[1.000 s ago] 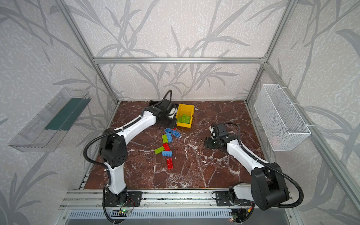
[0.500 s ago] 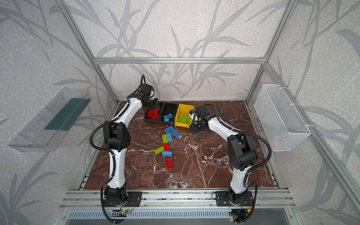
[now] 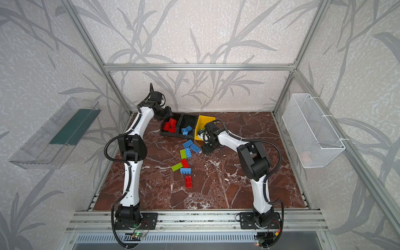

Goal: Sort the legos into containers by color
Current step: Place the lego in the container.

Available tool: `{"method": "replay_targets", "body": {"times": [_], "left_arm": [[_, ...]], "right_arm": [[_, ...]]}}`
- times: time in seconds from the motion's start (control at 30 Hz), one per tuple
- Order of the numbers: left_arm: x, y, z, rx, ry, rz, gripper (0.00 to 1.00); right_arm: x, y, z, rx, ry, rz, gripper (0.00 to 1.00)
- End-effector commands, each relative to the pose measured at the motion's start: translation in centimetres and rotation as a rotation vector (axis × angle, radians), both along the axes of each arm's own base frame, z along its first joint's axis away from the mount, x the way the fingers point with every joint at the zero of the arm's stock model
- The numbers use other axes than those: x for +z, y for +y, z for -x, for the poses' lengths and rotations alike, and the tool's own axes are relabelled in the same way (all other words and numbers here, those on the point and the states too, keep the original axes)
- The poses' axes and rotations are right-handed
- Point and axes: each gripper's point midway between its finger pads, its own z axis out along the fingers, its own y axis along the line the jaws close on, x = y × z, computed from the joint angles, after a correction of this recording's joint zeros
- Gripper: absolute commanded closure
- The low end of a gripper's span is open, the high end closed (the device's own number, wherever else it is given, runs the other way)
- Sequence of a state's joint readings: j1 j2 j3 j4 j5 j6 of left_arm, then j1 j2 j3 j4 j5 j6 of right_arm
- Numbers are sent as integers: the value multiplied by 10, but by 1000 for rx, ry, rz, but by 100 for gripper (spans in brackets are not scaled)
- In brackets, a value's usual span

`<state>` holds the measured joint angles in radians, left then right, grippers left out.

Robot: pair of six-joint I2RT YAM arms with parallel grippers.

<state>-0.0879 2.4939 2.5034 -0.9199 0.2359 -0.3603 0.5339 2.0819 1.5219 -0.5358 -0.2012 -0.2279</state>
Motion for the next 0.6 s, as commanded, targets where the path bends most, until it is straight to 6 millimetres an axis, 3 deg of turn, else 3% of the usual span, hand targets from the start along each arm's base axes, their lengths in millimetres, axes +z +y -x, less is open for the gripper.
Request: {"method": "replay_targets", "body": {"times": [0.0,0.03,0.1,0.4,0.57], "left_arm": [[-2,1,5,7,31,15,14],[-2,1,6,7,34,19,6],[2,-1,8,3,30,27,2],[32,6,38,7,-12,18,2],[27,7,62,2,-9,17,2]], "right_arm": [[-6,10,2,52,13,9,31],[-7,14,2,63,14,9,31],[-12,19,3,87,14,18,31],[-18,33,4,152,-25,62,33],[-20,42,3,232,-48,94,34]]}}
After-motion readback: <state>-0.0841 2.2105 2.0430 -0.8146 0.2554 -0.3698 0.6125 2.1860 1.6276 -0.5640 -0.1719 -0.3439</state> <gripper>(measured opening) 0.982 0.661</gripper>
